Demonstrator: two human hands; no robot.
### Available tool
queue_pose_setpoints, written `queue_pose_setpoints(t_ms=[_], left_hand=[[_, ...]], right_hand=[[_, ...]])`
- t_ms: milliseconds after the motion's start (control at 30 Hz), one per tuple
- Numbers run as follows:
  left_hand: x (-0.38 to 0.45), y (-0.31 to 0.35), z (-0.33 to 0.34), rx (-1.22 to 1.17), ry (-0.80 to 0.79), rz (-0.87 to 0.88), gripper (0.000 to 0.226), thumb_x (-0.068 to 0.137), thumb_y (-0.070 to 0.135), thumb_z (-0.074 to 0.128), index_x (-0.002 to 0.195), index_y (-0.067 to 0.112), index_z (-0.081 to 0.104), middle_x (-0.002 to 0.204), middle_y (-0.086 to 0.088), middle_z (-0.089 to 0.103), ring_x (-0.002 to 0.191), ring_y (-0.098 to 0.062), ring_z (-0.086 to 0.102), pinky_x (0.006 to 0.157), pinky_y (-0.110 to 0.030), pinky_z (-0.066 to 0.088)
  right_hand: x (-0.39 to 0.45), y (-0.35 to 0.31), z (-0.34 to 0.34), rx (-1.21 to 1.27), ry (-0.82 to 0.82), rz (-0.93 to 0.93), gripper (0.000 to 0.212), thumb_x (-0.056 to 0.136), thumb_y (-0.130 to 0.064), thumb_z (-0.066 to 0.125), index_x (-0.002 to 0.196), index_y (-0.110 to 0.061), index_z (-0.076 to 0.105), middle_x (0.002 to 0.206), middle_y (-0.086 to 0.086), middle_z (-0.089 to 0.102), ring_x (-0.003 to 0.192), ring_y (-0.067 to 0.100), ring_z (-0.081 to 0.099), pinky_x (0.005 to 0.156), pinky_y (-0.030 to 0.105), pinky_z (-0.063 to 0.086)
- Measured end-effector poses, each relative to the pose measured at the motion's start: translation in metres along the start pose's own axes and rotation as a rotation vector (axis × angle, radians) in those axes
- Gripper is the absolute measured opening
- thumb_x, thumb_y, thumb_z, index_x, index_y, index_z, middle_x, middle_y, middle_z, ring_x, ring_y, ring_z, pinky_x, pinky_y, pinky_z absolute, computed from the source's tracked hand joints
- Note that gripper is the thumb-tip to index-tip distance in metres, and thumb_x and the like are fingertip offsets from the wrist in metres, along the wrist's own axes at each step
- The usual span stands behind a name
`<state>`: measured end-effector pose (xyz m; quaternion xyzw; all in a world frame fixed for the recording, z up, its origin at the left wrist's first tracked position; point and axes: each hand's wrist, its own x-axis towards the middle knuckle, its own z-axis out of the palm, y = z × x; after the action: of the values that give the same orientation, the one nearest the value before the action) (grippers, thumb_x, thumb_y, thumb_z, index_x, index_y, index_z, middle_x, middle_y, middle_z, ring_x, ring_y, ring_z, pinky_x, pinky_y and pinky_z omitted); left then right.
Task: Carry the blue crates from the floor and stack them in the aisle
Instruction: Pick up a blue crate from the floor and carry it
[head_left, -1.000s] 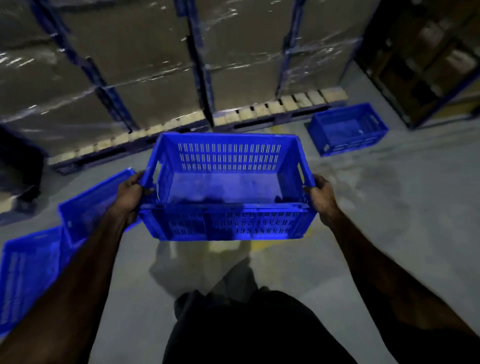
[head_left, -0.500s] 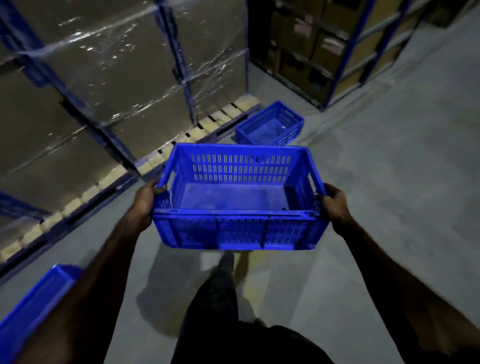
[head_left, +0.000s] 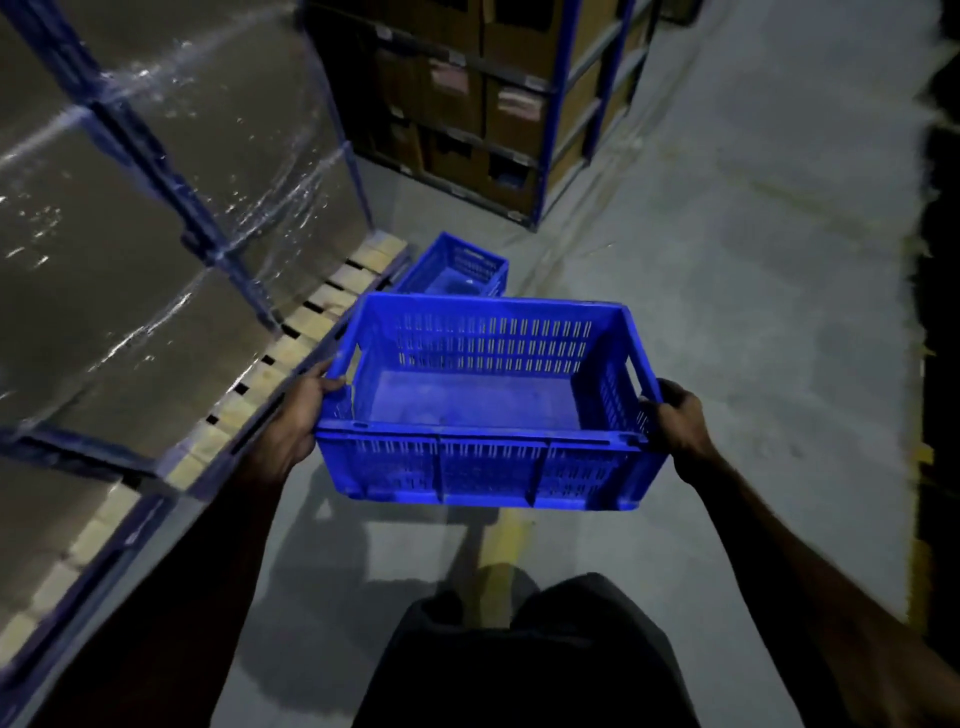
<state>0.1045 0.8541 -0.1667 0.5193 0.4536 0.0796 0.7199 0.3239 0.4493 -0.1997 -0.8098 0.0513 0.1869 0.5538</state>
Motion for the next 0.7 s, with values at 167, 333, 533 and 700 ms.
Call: queue_pose_setpoints(t_ms=[167, 333, 533, 700], left_hand=[[0.055, 0.032, 0.046, 0.04, -0.027, -0.022, 0.046, 0.093, -0.005, 0.046, 0.128, 0.021, 0.062, 0.085, 0.0, 0.079, 0.062, -0.02, 0.074, 0.051, -0.03, 0.058], [0.105, 0.045, 0.094, -0.021, 0.031, -0.041, 0.039, 0.093, -0.006, 0.048, 0.115, 0.021, 0.067, 0.091, -0.005, 0.078, 0.062, -0.021, 0.074, 0.05, -0.031, 0.058], [0.143, 0.068, 0.15, -0.062, 0.085, -0.053, 0.035, 0.095, -0.005, 0.05, 0.109, 0.024, 0.064, 0.08, 0.007, 0.079, 0.067, -0.015, 0.075, 0.062, -0.03, 0.062], [0.179, 0.069, 0.169, -0.164, 0.214, -0.03, 0.032, 0.096, 0.009, 0.056, 0.096, 0.03, 0.08, 0.104, -0.002, 0.078, 0.088, -0.024, 0.071, 0.082, -0.041, 0.055]], right_hand=[[0.072, -0.01, -0.004, -0.021, 0.005, 0.014, 0.028, 0.091, -0.003, 0.055, 0.116, -0.01, 0.067, 0.1, 0.01, 0.071, 0.074, 0.021, 0.065, 0.059, 0.032, 0.056], [0.166, -0.033, -0.006, -0.029, -0.068, 0.004, 0.027, 0.093, -0.001, 0.054, 0.116, -0.009, 0.066, 0.1, 0.008, 0.07, 0.074, 0.018, 0.066, 0.052, 0.021, 0.054], [0.28, -0.085, -0.016, -0.085, -0.206, -0.02, 0.03, 0.091, 0.001, 0.053, 0.115, -0.01, 0.067, 0.101, 0.007, 0.072, 0.077, 0.018, 0.068, 0.056, 0.022, 0.055], [0.362, -0.128, -0.003, -0.161, -0.3, -0.094, 0.028, 0.091, 0.004, 0.053, 0.111, -0.009, 0.067, 0.092, 0.005, 0.068, 0.072, 0.016, 0.061, 0.052, 0.016, 0.051]])
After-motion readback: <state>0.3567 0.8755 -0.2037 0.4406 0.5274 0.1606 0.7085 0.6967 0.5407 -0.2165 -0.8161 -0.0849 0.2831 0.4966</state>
